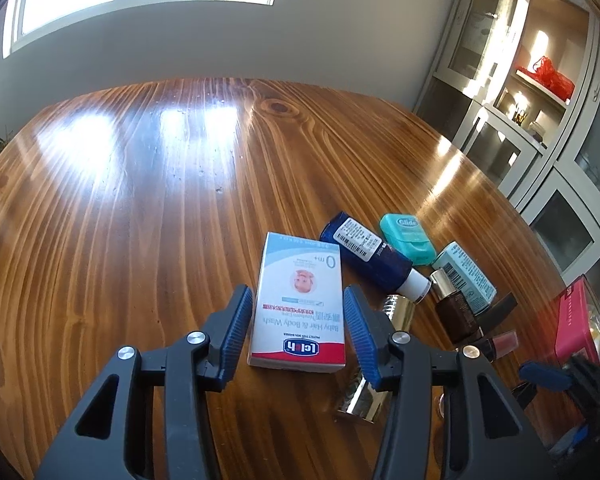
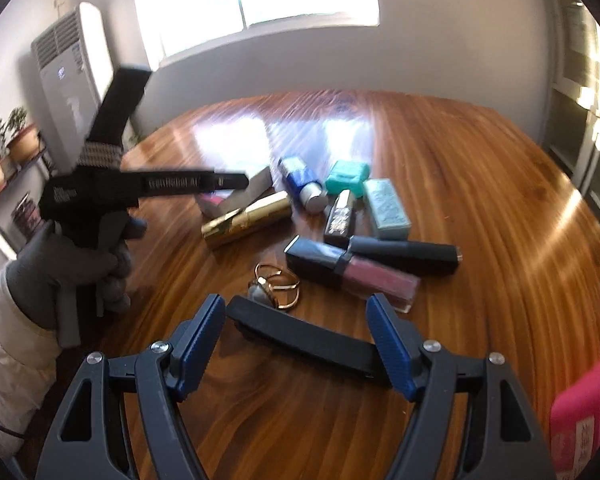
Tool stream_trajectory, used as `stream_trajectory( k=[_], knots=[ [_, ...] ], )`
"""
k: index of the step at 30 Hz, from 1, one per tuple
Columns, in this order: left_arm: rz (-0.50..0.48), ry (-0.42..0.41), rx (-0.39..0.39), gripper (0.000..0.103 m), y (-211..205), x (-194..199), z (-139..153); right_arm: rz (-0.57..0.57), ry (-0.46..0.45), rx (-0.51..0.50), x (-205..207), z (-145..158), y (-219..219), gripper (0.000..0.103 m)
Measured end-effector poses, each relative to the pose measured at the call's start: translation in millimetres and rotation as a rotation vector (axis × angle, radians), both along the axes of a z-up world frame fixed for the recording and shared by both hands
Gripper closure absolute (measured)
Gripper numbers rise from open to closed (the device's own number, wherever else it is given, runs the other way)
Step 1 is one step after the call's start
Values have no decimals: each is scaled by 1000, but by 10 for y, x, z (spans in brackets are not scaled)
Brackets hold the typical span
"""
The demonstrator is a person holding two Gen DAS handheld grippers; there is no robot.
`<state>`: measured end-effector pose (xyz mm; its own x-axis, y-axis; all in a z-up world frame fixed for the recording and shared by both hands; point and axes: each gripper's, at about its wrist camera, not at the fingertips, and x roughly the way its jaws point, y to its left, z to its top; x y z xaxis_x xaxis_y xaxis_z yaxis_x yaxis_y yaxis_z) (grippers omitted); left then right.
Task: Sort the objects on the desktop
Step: 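Close the left tool on the white baby-wash box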
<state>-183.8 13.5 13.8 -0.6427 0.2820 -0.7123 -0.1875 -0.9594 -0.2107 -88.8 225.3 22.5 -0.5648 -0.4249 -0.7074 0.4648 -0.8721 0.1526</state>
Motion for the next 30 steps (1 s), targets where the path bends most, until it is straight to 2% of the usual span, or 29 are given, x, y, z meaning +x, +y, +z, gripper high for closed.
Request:
stream_trajectory(
  k=[4, 8, 11, 13, 15, 22, 30],
  knots=[
    [2, 3, -17, 52, 31, -25, 15, 74, -81, -27, 87, -65, -14, 26],
    [3, 1, -11, 52, 49, -29, 8, 100, -93, -17, 231, -66, -70, 28],
    [6, -5, 5, 51, 42, -50, -6, 39, -91, 15, 200, -66, -73, 43],
    [9, -5, 4, 46, 43, -60, -19, -4, -83, 33, 151, -77, -50, 53],
    [13, -6, 10, 43, 31, -66, -28, -29, -72, 57, 127, -86, -47, 59],
    [15, -10, 6, 43, 19, -67, -28, -41, -37, 104, 226, -103, -132, 64],
    [-13, -21, 6, 43, 111, -63, -43, -52, -39, 95, 207, -115, -129, 66]
  ],
)
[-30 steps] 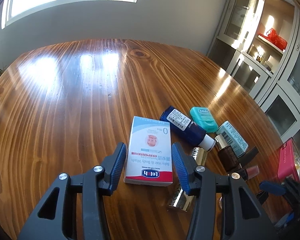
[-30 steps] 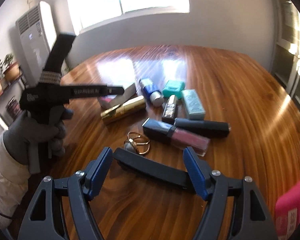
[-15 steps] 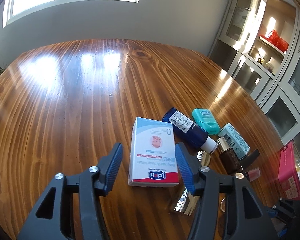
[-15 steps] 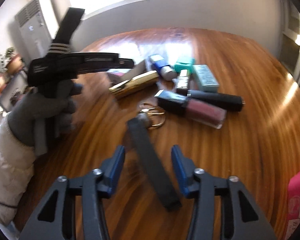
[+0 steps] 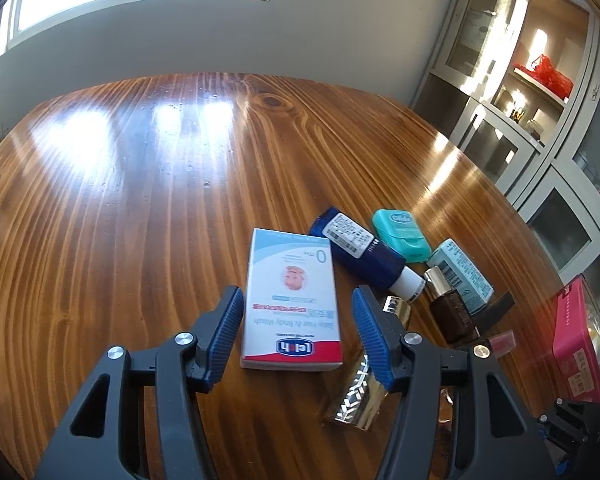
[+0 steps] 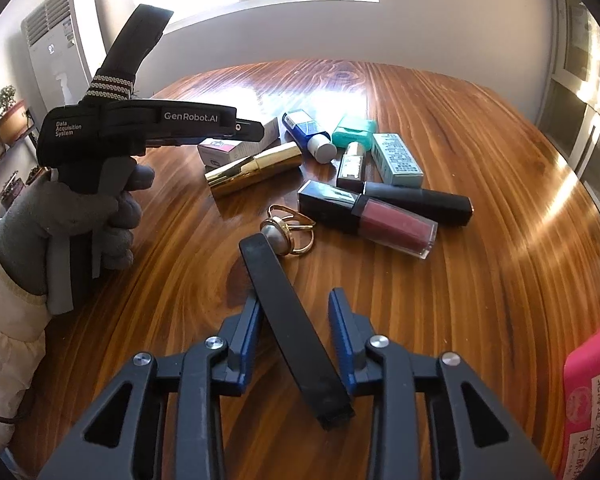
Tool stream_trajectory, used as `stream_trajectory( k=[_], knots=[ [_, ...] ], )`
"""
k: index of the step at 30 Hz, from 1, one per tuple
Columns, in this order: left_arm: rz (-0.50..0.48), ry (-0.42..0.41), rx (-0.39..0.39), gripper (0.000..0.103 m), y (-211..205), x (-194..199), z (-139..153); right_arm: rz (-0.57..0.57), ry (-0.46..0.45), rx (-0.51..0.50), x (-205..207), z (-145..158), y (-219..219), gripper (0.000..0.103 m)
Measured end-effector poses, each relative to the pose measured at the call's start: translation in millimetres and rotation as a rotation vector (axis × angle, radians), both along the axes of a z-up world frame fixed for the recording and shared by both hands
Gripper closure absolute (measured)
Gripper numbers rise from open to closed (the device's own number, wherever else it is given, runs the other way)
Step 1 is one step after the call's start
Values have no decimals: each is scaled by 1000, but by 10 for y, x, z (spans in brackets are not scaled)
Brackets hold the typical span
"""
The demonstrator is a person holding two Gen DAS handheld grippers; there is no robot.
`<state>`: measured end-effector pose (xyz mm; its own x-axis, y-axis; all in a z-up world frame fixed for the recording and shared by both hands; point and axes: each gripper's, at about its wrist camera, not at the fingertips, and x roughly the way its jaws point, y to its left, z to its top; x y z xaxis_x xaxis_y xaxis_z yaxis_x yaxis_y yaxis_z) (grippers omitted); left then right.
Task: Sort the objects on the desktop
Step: 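Close the left tool on the white baby-wash box, then carry the baby-wash box over the pink box and open the left tool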
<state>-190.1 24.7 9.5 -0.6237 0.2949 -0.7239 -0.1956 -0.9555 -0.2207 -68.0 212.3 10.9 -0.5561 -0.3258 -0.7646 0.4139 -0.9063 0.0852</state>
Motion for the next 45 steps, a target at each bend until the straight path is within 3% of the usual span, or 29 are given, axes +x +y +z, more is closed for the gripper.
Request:
stream_trajectory(
  k=[6, 7, 10, 20, 35, 45],
  knots=[
    [-8, -16, -56, 43, 70, -24, -42, -18, 2, 7, 15, 7, -46, 67],
    [-12, -15, -63, 52, 84, -17, -35, -21, 2, 6, 22, 6, -45, 71],
    [-9, -8, -47, 52, 62, 0, -14, -28, -5, -13, 25, -4, -25, 85],
    [11, 98, -40, 52, 54, 148, 253, -62, 35, -130, 164, 124, 129, 85],
    [-85, 156, -41, 52, 448, 378, 437, -214, 81, -225, 497, 285, 617, 85],
    [-174, 196, -33, 52, 788, 704, 586, -390, 179, -255, 883, 615, 1273, 85]
  ],
)
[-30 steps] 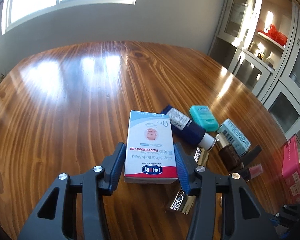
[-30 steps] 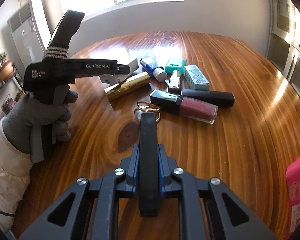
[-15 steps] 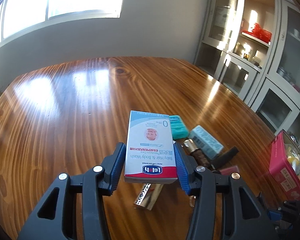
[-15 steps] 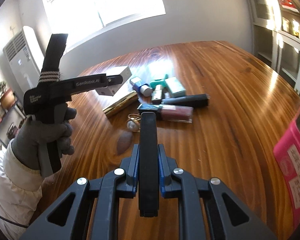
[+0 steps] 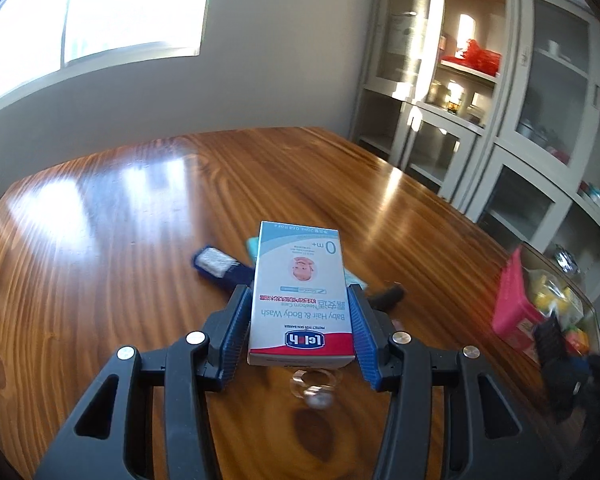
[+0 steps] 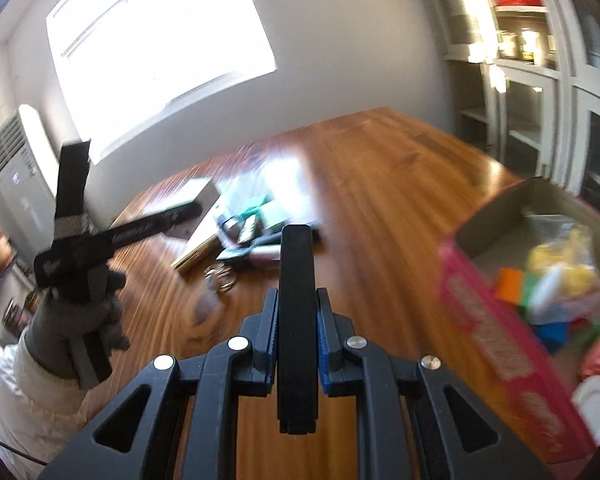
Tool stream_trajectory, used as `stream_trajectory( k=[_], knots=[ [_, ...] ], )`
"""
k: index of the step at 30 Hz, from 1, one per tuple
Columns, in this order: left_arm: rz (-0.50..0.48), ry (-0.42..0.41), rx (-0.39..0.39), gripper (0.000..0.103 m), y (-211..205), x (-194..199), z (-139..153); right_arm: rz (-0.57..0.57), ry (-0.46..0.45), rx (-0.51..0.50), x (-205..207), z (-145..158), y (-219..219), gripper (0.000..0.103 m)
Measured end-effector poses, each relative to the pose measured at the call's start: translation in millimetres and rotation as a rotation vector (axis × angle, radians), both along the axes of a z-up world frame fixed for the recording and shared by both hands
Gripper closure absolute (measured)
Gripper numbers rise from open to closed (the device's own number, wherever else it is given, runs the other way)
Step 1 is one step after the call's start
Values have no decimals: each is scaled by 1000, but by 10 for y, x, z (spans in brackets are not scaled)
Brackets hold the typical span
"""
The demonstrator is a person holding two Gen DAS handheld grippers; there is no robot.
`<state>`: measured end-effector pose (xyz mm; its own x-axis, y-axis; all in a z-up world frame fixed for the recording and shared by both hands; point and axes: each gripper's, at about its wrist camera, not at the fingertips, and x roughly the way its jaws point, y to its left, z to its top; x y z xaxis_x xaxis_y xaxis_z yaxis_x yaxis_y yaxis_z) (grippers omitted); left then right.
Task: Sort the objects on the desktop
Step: 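Carry the baby-wash box over the pink box and open the left tool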
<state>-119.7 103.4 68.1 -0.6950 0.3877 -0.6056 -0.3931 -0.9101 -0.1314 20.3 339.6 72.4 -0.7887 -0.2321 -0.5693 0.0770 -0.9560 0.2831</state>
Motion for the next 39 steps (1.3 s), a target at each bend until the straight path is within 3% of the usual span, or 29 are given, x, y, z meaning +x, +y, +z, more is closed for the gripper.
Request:
stream_trajectory(
  k=[7, 16, 21, 27, 39],
  knots=[
    [-94, 1, 20, 52, 437, 231, 78, -167, 37, 15, 314, 178, 622, 85],
    [-186, -2, 28, 52, 964, 460, 161, -308, 20, 6, 565, 146, 1239, 85],
    [-221, -4, 20, 52, 1205, 582, 180, -314, 2, -25, 610, 60, 1394, 84],
    [-267, -6, 11, 52, 1507, 710, 219, -326, 8, -65, 734, 30, 1569, 69],
    [-415, -14, 10, 52, 2236, 1022, 249, -340, 40, -75, 1081, 72, 1731, 68]
  ],
)
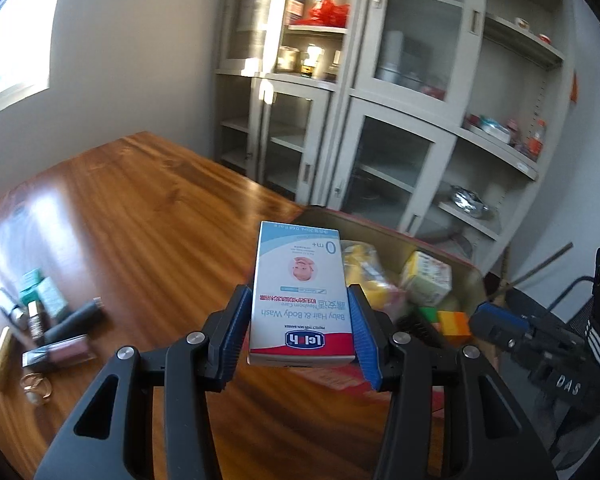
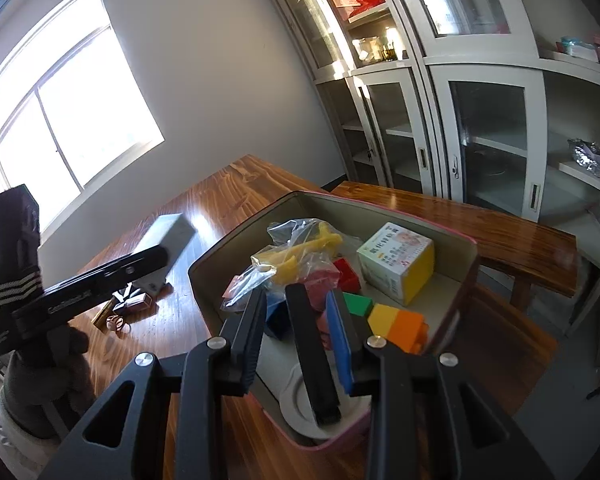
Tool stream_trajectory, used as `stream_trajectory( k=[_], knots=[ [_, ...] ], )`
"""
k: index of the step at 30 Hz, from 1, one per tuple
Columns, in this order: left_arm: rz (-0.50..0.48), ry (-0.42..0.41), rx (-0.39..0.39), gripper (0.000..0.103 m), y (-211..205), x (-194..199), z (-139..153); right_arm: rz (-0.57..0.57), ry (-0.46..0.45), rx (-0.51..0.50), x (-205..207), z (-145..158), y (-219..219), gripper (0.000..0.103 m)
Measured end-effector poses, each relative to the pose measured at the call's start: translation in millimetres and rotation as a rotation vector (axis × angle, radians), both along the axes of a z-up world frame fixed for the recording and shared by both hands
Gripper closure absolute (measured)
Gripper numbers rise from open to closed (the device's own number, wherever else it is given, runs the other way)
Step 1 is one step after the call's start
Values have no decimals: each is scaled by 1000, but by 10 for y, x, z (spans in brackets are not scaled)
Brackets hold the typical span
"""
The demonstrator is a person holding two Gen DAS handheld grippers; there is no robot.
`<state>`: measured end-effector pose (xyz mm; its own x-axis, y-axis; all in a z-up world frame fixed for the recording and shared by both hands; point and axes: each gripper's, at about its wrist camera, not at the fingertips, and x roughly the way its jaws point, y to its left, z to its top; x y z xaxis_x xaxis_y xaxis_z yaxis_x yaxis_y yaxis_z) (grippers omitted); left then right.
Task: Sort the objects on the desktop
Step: 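Carry the baby-wash box over the pink box and open the left tool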
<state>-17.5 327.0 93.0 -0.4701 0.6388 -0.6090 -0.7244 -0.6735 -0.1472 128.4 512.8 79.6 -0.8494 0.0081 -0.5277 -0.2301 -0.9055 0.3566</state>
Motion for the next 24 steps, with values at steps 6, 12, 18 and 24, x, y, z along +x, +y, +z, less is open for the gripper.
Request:
stream_trajectory(
  k=[6, 12, 18, 24],
  knots=[
    [-74, -22, 10, 51, 382, 109, -21, -13, 15, 6, 131, 35, 16, 68],
    [-122, -126, 86, 37, 608, 54, -85, -11, 10, -11, 179, 6, 39, 68],
    [-99, -101, 54, 31, 542, 67, -105, -3, 4, -25, 137, -32, 9, 68],
    [-73, -81, 41, 31, 375, 38, -91, 27, 10, -20, 82, -6, -121, 67]
  ],
)
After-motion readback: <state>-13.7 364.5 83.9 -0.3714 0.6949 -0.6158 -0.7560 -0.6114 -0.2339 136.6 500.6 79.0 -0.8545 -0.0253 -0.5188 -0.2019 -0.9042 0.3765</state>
